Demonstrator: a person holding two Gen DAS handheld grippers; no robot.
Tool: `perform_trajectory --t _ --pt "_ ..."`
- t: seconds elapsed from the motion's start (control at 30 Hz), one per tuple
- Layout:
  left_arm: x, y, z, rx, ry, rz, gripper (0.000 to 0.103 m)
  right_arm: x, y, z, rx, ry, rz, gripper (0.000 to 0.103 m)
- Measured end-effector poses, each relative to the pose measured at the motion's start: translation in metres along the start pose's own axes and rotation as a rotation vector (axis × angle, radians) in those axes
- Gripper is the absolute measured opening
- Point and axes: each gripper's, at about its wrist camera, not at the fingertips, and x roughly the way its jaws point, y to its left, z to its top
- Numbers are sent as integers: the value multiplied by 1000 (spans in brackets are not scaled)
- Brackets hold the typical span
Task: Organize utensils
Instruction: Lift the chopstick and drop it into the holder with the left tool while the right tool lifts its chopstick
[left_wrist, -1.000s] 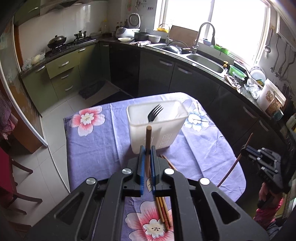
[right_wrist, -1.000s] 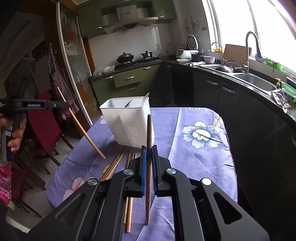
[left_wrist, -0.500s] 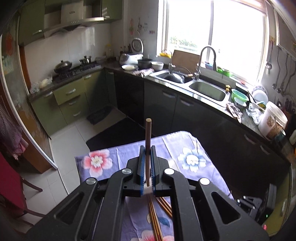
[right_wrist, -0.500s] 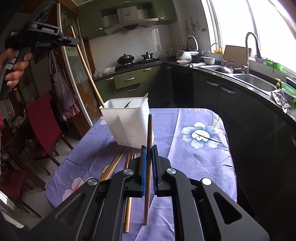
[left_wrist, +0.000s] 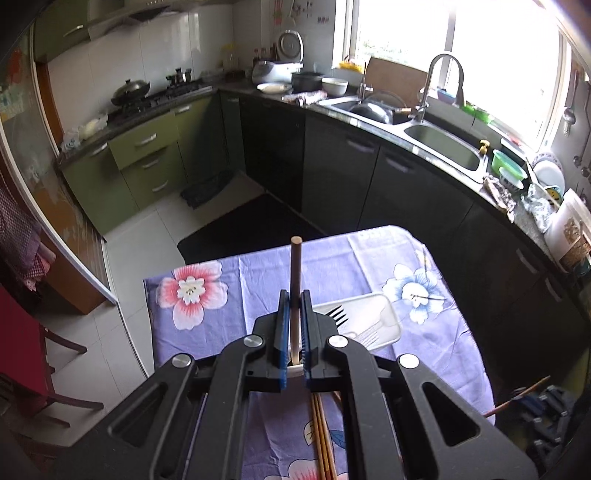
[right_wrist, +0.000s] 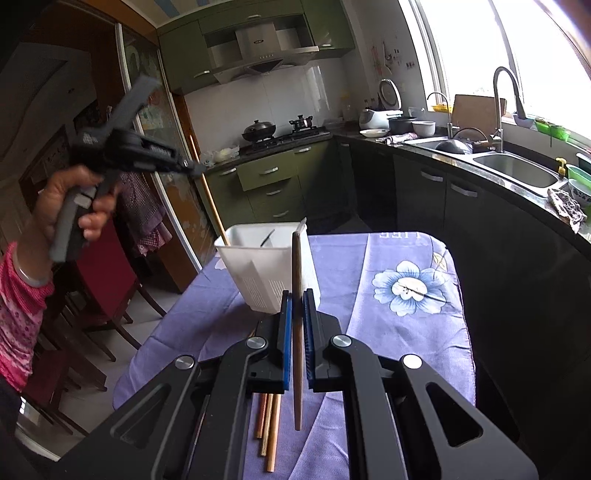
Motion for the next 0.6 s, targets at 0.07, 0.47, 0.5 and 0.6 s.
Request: perform_trajectory --t 0.07,0.47,0.5,0.6 --pt "13 1 -7 3 16 -2 7 -5 3 16 -2 -33 1 7" --pt "-16 34 -48 -62 -59 -44 36 12 23 135 50 -266 6 7" --pt "-20 38 -54 -72 -64 -50 36 18 23 141 57 -279 -5 7" --pt "-25 46 -70 -78 -61 -56 36 46 22 156 77 -281 -43 7"
